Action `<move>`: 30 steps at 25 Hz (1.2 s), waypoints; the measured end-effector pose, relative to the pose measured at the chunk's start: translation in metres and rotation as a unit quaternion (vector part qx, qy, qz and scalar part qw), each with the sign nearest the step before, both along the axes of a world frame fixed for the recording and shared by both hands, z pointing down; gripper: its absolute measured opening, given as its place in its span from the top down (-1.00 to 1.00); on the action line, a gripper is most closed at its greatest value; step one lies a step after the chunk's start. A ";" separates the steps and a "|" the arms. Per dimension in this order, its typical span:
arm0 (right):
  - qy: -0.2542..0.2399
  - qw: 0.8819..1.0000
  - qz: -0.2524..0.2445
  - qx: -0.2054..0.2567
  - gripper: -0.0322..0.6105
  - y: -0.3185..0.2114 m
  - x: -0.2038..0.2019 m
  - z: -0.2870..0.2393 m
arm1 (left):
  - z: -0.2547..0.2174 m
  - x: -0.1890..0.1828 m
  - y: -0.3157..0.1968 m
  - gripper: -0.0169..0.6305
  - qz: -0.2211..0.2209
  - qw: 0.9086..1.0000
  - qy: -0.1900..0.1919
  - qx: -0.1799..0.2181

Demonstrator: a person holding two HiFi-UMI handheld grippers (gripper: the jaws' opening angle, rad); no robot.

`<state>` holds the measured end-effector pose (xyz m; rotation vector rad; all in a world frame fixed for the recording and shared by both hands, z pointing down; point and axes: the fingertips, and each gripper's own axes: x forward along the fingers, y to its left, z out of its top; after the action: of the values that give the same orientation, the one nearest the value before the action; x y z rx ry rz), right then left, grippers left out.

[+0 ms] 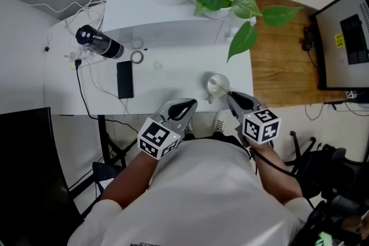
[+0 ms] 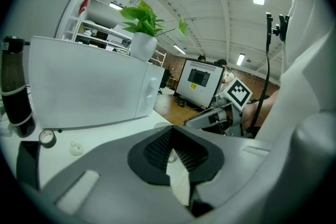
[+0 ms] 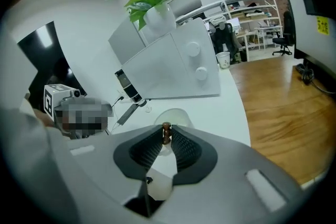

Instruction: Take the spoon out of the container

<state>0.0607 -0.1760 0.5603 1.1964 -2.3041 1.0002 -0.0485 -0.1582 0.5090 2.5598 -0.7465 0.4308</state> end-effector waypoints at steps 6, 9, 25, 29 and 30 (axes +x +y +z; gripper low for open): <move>0.005 0.999 -0.027 0.027 0.72 0.005 0.001 -0.028 | -0.013 0.003 0.000 0.94 -0.012 1.000 0.011 0.019; 0.001 0.999 -0.034 0.041 0.73 0.010 0.003 -0.043 | -0.019 0.006 0.004 0.93 -0.013 0.999 0.012 0.029; -0.053 0.983 -0.076 0.157 0.73 0.032 0.005 -0.124 | -0.064 0.015 0.015 0.94 -0.036 0.995 0.042 0.084; -0.050 0.981 -0.081 0.169 0.73 0.037 0.004 -0.131 | -0.069 0.018 0.019 0.94 -0.037 0.994 0.046 0.090; -0.049 0.981 -0.081 0.170 0.73 0.038 0.004 -0.132 | -0.070 0.018 0.020 0.93 -0.037 0.994 0.046 0.090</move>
<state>0.0647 -0.1382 0.4287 1.0760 -2.6813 0.6373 -0.0303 -0.1384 0.4393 2.6867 -0.8799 0.2298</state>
